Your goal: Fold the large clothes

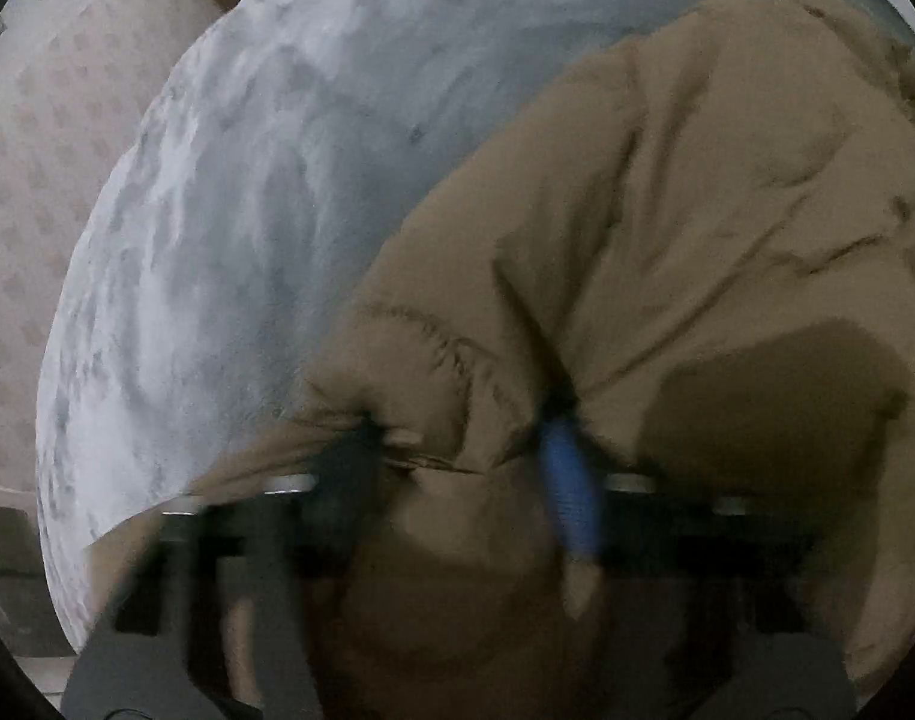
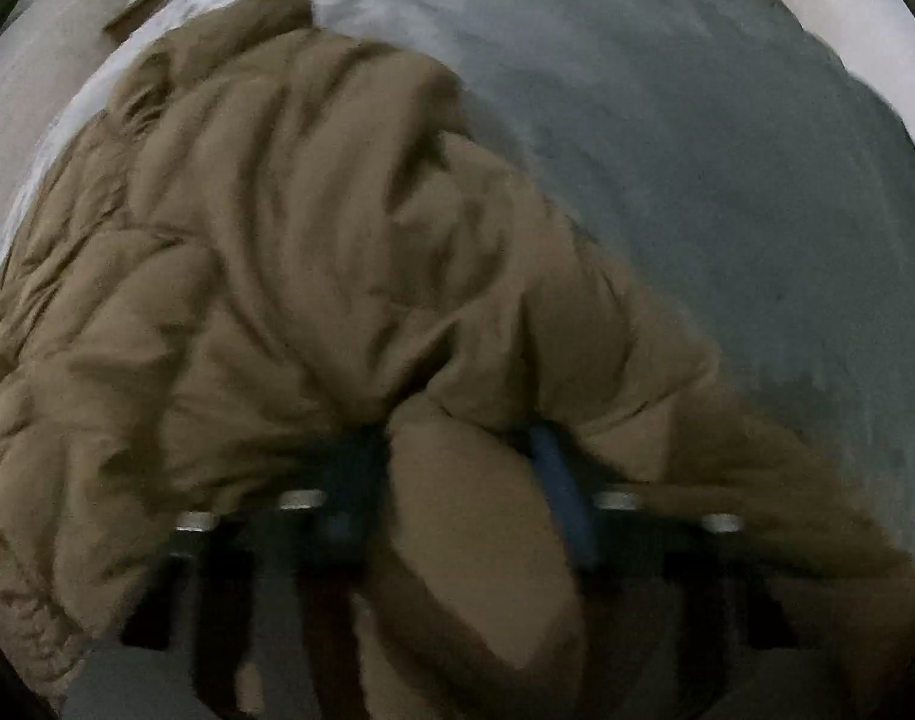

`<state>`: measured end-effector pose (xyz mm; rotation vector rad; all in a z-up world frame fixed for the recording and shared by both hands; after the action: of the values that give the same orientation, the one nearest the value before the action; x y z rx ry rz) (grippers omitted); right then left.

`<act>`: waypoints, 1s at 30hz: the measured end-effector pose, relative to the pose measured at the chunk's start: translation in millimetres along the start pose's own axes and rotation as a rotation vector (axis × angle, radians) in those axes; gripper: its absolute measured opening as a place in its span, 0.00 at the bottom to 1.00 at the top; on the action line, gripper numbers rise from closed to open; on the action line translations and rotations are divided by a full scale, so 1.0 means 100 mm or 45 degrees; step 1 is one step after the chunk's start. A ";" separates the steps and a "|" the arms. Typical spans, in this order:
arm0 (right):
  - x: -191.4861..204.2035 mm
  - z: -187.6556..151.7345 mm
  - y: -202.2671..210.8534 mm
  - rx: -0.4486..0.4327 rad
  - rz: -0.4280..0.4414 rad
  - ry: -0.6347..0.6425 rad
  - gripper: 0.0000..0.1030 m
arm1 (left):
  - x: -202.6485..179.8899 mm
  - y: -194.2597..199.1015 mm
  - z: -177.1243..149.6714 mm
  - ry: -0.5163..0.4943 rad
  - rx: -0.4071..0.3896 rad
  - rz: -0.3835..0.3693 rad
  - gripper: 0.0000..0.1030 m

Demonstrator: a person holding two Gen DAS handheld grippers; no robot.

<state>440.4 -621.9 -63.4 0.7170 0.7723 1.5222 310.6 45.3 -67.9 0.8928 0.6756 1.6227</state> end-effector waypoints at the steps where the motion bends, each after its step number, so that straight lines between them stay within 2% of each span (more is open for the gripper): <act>1: 0.03 0.07 0.06 -0.031 -0.012 0.022 0.10 | 0.01 0.09 0.08 0.013 -0.027 -0.009 0.11; 3: 0.05 0.31 0.27 -0.147 -0.077 0.059 0.06 | 0.11 0.29 0.29 0.072 -0.096 -0.024 0.05; 5: 0.06 0.59 0.56 -0.287 -0.110 0.062 0.06 | 0.30 0.63 0.59 0.169 -0.226 -0.028 0.05; 6: 0.09 0.77 0.75 -0.370 -0.111 0.070 0.06 | 0.39 0.91 0.79 0.211 -0.328 -0.034 0.06; 8: 0.22 1.03 1.07 -0.515 -0.101 0.139 0.06 | 0.40 1.33 1.00 0.210 -0.486 -0.021 0.06; 9: 0.39 1.18 1.30 -0.632 -0.109 0.239 0.06 | 0.39 1.55 1.10 0.183 -0.575 0.013 0.06; 11: 0.60 1.26 1.52 -0.755 -0.186 0.378 0.07 | 0.34 1.99 1.24 0.123 -0.756 0.084 0.06; 13: 0.79 1.32 1.69 -0.902 -0.269 0.481 0.08 | 0.41 2.37 1.28 0.137 -0.879 0.151 0.06; 14: 0.82 1.35 1.69 -0.934 -0.308 0.492 0.14 | 0.46 2.41 1.29 0.152 -0.894 0.188 0.07; 15: 0.82 1.38 1.64 -0.961 -0.360 0.479 0.26 | 0.49 2.38 1.29 0.158 -0.876 0.220 0.13; 16: 0.82 1.40 1.58 -0.949 -0.387 0.471 0.73 | 0.51 2.19 1.29 0.144 -0.787 0.252 0.31; 17: 0.77 1.43 1.44 -0.888 -0.412 0.454 0.97 | 0.52 1.98 1.24 0.128 -0.696 0.277 0.44; 18: 0.72 1.40 1.31 -0.817 -0.427 0.429 0.97 | 0.55 1.81 1.18 0.110 -0.624 0.327 0.72; 19: 0.65 1.35 1.18 -0.729 -0.420 0.378 0.97 | 0.59 1.62 1.07 0.070 -0.541 0.384 0.79; 20: 0.56 1.25 1.13 -0.681 -0.386 0.294 0.97 | 0.63 1.53 0.98 0.048 -0.502 0.386 0.78; 21: 0.50 1.17 1.16 -0.685 -0.343 0.242 0.97 | 0.66 1.49 0.87 0.046 -0.482 0.365 0.81; 22: 0.43 1.08 1.21 -0.690 -0.299 0.203 0.97 | 0.65 1.49 0.71 0.053 -0.446 0.280 0.90; 23: 0.36 0.90 1.31 -0.694 -0.241 0.175 0.98 | 0.64 1.53 0.59 0.051 -0.427 0.208 0.91; 25: 0.22 0.54 1.45 -0.689 -0.206 0.157 0.98 | 0.58 1.73 0.27 0.054 -0.431 0.114 0.97; 28: -0.06 -0.12 1.45 -0.582 -0.127 0.048 0.98 | 0.52 1.90 -0.36 0.070 -0.380 -0.031 0.97; 30: -0.15 -0.50 1.39 -0.500 -0.061 -0.026 0.98 | 0.41 1.96 -0.59 0.057 -0.366 -0.073 0.97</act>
<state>319.9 -647.8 20.0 0.4168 0.4504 1.5592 150.4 42.5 66.5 0.6242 0.4779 1.6417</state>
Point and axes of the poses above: each gripper's, at about its wrist camera, not at the fingertips, and y roughly against the way its jaws point, x to its left, z to its top, the point moved 4 cm from there along -y, roughly the way its jaws point, and after that the axes turned 15 degrees about -x, right-handed, at the moved point
